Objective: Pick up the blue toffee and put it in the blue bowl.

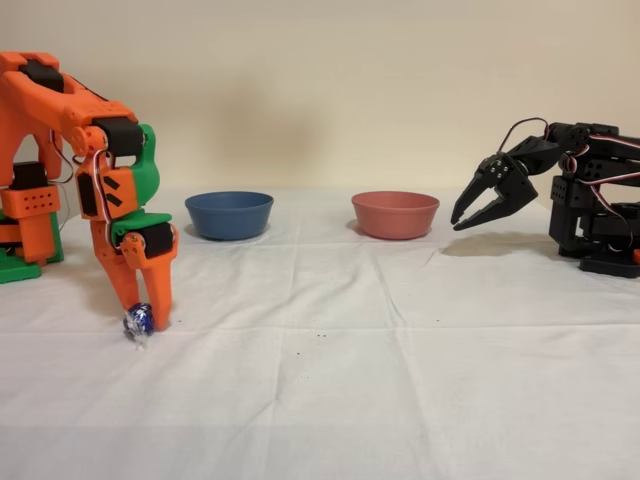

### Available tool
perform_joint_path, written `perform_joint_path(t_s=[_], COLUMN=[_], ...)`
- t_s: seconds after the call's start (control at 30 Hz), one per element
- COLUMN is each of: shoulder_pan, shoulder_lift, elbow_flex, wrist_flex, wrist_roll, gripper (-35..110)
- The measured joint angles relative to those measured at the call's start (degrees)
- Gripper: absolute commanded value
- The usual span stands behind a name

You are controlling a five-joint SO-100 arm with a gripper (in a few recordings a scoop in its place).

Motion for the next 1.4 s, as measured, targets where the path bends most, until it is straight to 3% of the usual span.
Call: perform_joint_path(t_s=[0.5,0.77,1.0,1.4], shoulder_pan=[1.14,0.88,-5.01,-23.29], shoulder_lift=[0.00,0.00,1.76,17.75], elbow_flex=[0.00,-9.84,-20.74,-16.52], wrist_flex=[0.18,10.55,17.58,17.49], wrist_roll=[-2.55,0.44,2.37,4.39], gripper=[13,14,14,13])
